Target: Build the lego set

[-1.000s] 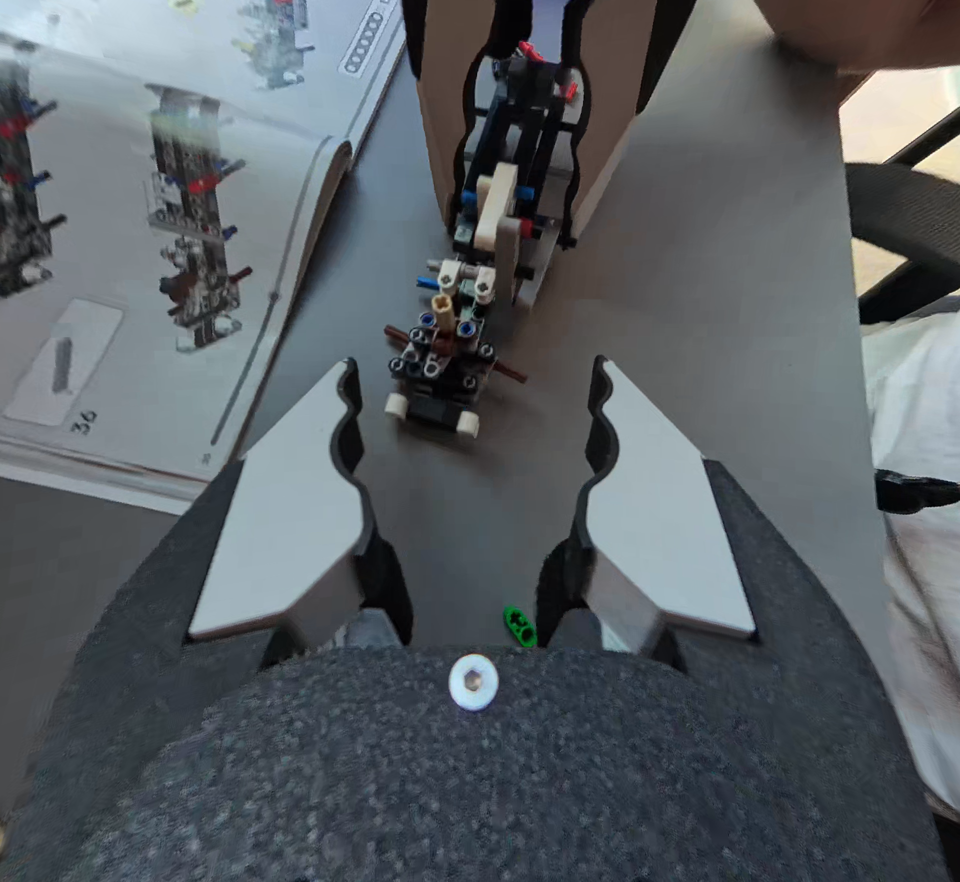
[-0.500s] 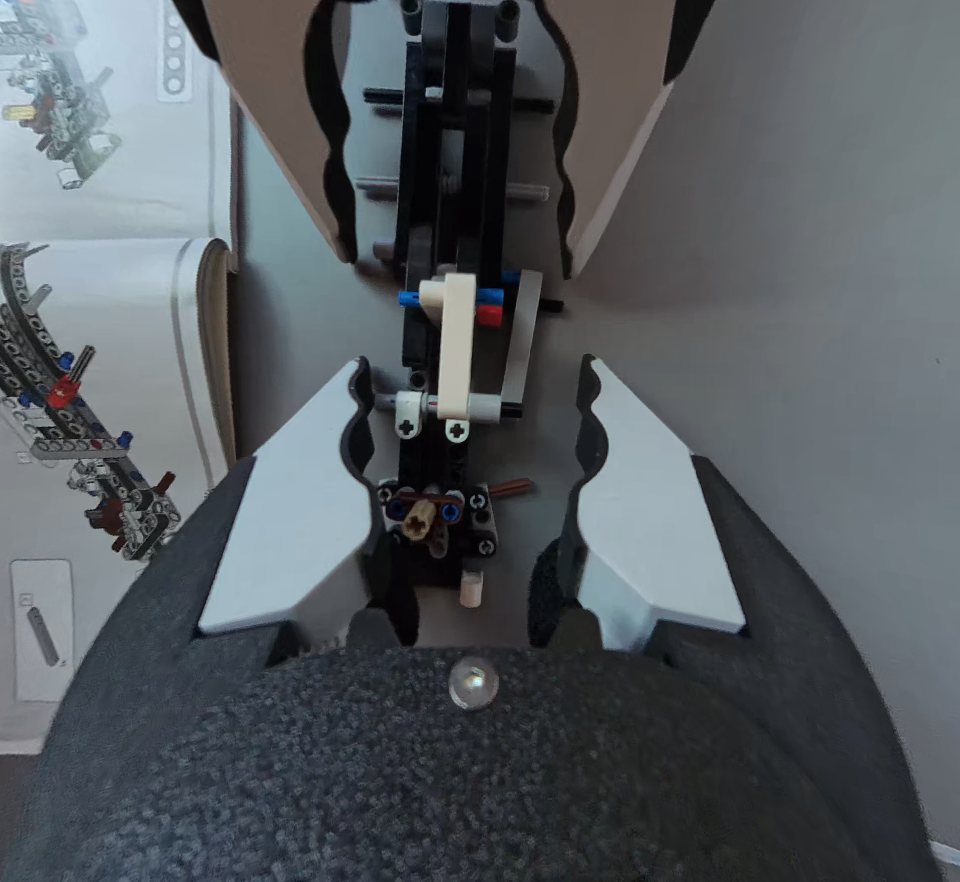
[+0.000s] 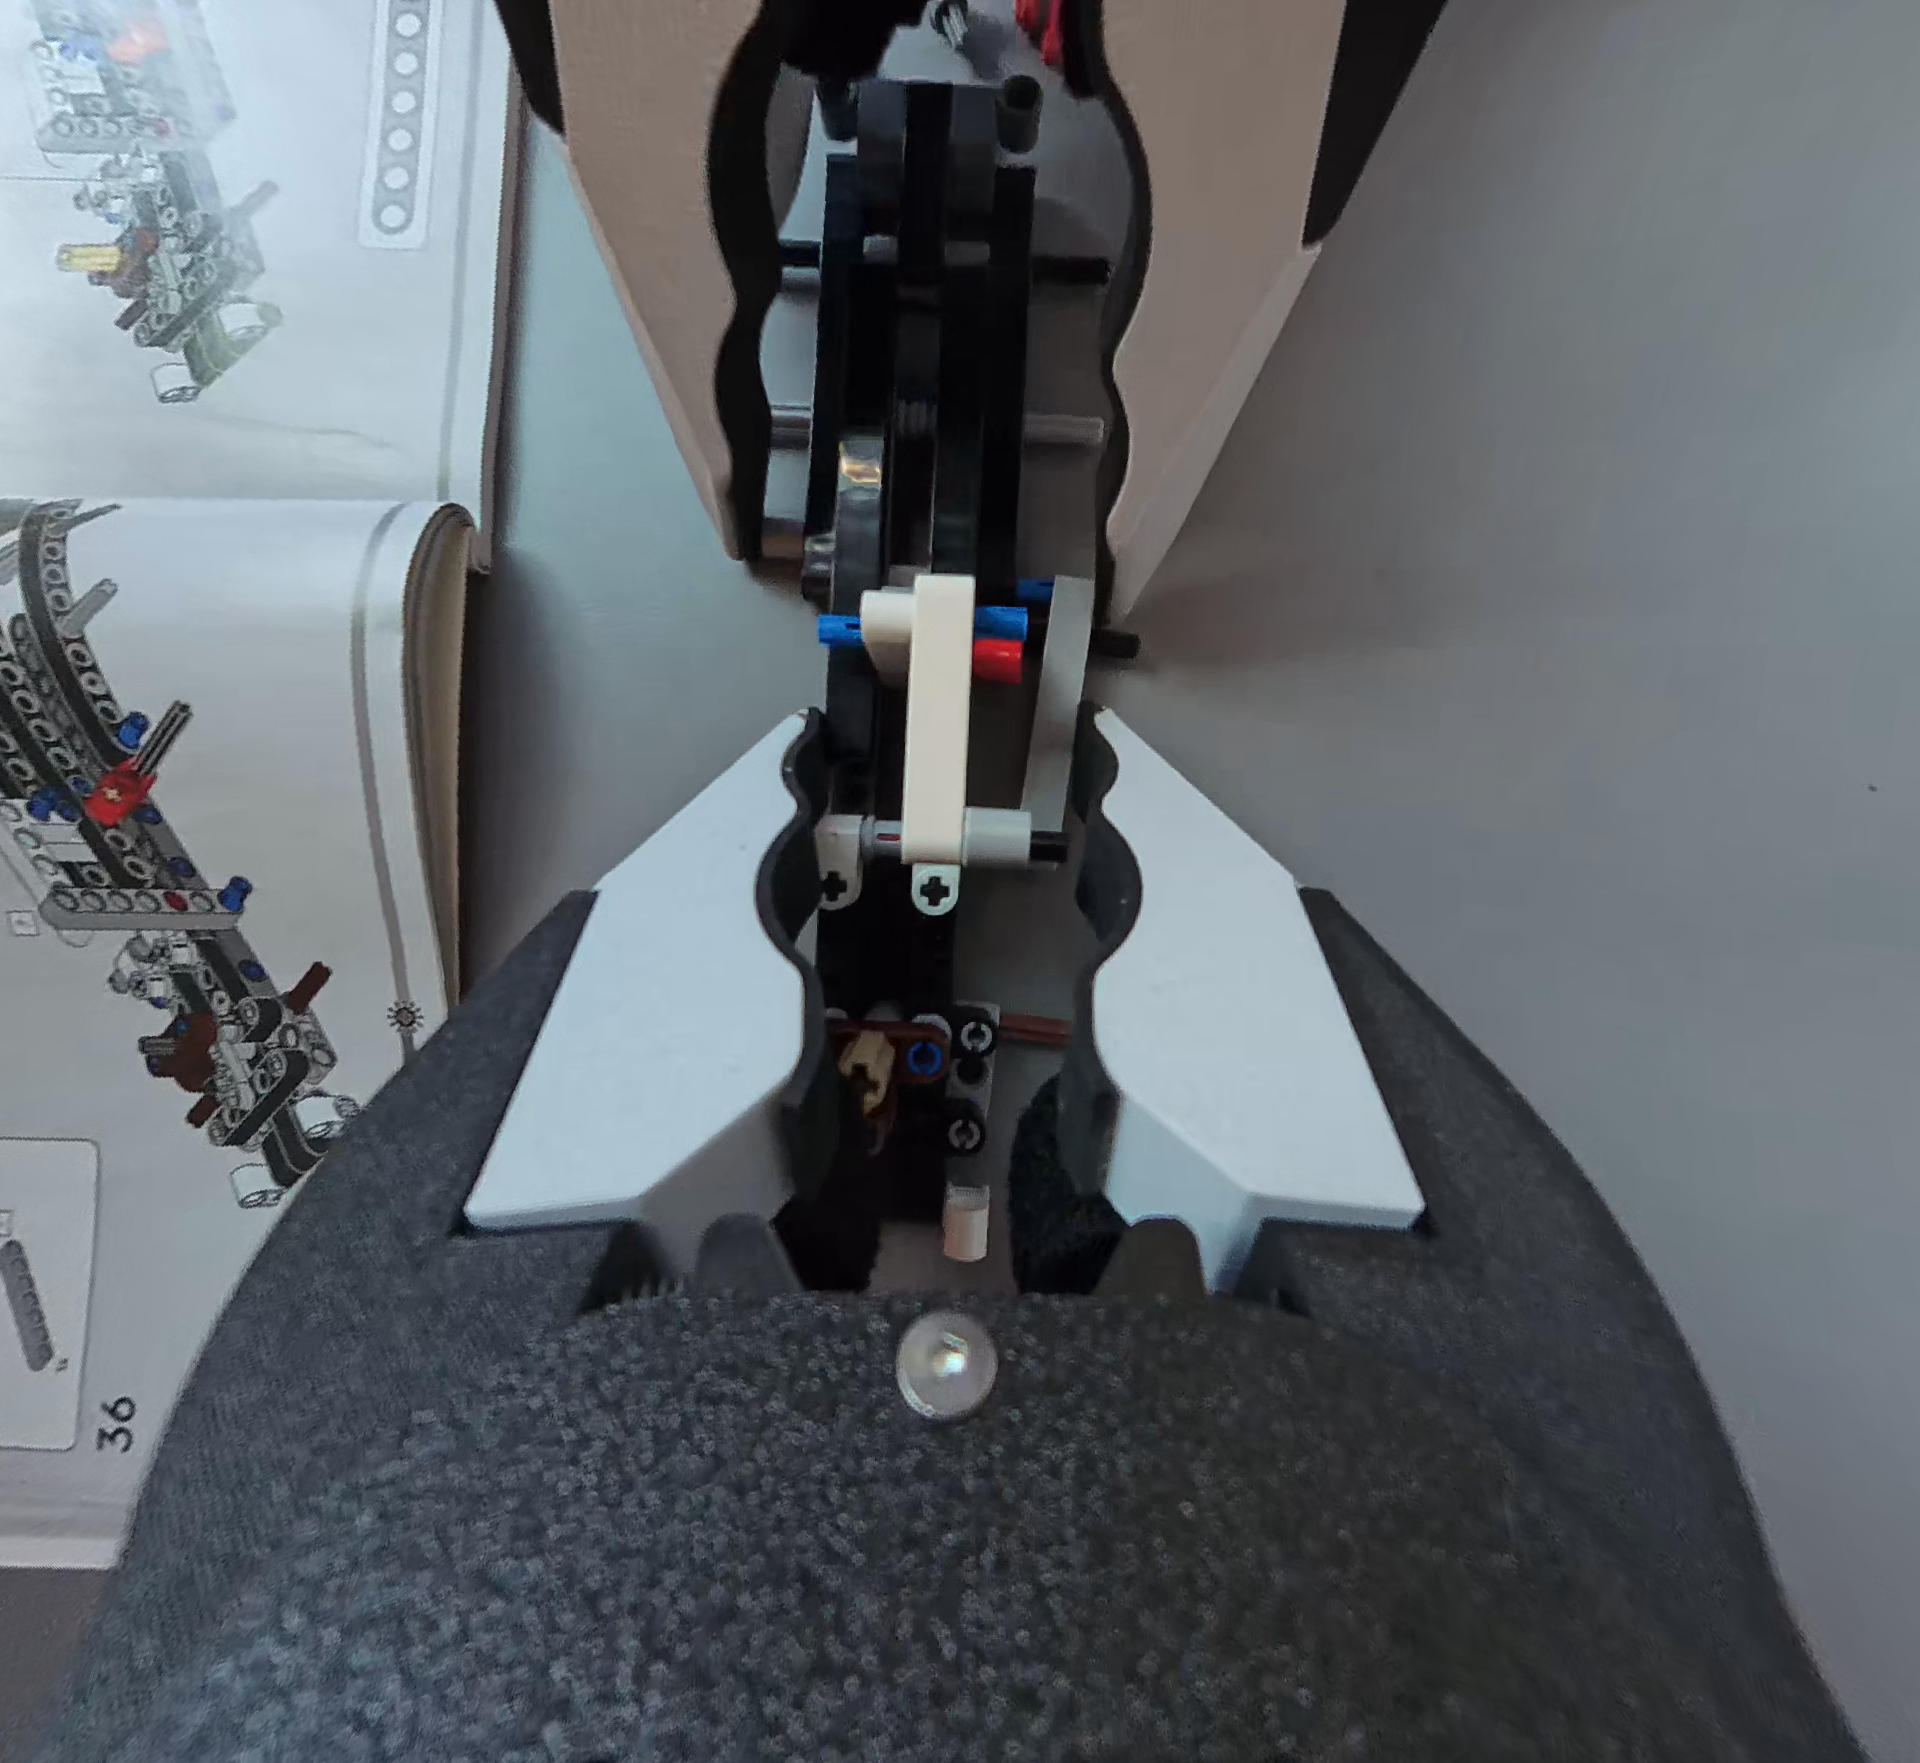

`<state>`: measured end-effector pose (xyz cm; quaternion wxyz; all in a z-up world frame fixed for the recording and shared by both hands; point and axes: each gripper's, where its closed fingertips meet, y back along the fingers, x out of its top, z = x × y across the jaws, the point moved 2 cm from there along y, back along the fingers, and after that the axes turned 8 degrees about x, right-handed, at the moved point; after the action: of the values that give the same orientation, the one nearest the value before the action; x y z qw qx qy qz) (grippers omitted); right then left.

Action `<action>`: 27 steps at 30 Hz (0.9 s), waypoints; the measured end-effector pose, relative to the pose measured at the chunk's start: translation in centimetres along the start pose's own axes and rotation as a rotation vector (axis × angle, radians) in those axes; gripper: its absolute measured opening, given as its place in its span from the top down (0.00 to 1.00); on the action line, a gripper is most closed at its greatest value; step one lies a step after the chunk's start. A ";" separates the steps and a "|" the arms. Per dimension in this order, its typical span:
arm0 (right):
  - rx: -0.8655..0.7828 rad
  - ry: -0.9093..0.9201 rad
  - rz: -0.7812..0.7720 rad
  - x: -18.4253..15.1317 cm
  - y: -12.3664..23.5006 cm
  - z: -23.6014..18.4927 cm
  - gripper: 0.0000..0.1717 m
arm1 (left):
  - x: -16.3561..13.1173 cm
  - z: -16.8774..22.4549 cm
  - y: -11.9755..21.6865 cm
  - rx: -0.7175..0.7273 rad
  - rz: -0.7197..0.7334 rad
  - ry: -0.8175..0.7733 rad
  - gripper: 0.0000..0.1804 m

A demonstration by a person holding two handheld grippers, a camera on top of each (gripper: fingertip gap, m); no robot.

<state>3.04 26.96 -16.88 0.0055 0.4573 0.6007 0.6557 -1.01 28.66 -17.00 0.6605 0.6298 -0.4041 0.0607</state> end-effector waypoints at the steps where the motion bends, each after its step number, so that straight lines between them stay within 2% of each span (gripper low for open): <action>1: -0.005 0.008 0.009 0.1 -0.1 -0.1 0.62 | 0.0 0.0 0.0 0.002 0.000 0.002 0.75; 20: 0.007 0.070 0.068 -0.1 -0.2 -0.1 0.63 | 0.0 0.0 0.0 0.000 0.004 -0.011 0.75; 27: 0.028 0.053 0.033 -0.5 0.2 -0.3 0.62 | 0.0 0.0 0.0 -0.008 0.010 -0.027 0.75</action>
<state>3.25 26.39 -16.98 -0.0274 0.4497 0.6021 0.6592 -1.05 28.63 -16.99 0.6572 0.6260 -0.4163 0.0541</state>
